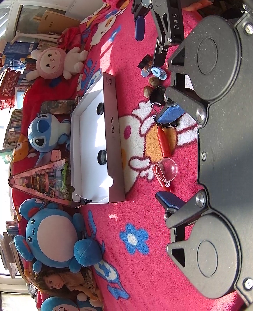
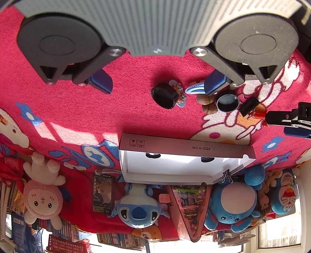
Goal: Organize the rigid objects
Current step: 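Lower the left gripper onto the clear plastic dome and close it, then carry the clear dome in the left gripper into the white tray, then open the left gripper on the dome while the right gripper releases the black cup, then withdraw both grippers from the tray toward the objects on the blanket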
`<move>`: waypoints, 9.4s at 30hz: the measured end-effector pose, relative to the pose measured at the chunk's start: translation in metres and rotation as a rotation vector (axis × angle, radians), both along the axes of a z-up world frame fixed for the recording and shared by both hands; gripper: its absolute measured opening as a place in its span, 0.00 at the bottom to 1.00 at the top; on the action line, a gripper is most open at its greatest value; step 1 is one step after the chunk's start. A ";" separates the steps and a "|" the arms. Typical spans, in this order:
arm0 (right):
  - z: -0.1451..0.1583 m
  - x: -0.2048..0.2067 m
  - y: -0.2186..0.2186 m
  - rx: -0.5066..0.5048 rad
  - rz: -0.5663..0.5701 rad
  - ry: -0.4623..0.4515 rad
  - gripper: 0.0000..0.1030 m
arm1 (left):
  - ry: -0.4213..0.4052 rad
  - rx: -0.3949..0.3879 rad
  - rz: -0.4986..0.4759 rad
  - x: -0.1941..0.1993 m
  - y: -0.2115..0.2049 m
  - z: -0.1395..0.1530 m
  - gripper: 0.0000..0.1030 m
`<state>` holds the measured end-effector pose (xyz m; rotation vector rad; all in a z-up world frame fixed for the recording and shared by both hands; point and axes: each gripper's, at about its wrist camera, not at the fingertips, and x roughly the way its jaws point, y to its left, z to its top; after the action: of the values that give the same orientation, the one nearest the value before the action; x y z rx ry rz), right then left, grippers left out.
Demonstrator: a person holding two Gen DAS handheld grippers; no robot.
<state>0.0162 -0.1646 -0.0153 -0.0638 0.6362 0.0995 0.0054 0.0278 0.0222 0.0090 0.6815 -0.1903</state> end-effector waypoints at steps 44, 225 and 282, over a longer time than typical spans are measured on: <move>0.012 0.010 -0.008 0.127 -0.072 -0.035 0.37 | 0.012 -0.055 0.055 0.005 0.005 0.002 0.25; 0.043 0.158 0.017 -0.032 0.028 0.127 0.83 | 0.034 0.040 -0.023 0.124 -0.031 0.017 0.80; 0.018 0.022 0.009 0.034 0.054 -0.029 0.90 | 0.002 -0.053 0.023 -0.003 -0.008 0.003 0.80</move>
<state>0.0386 -0.1555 0.0029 -0.0491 0.6039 0.1613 0.0027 0.0199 0.0248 -0.0495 0.6779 -0.1865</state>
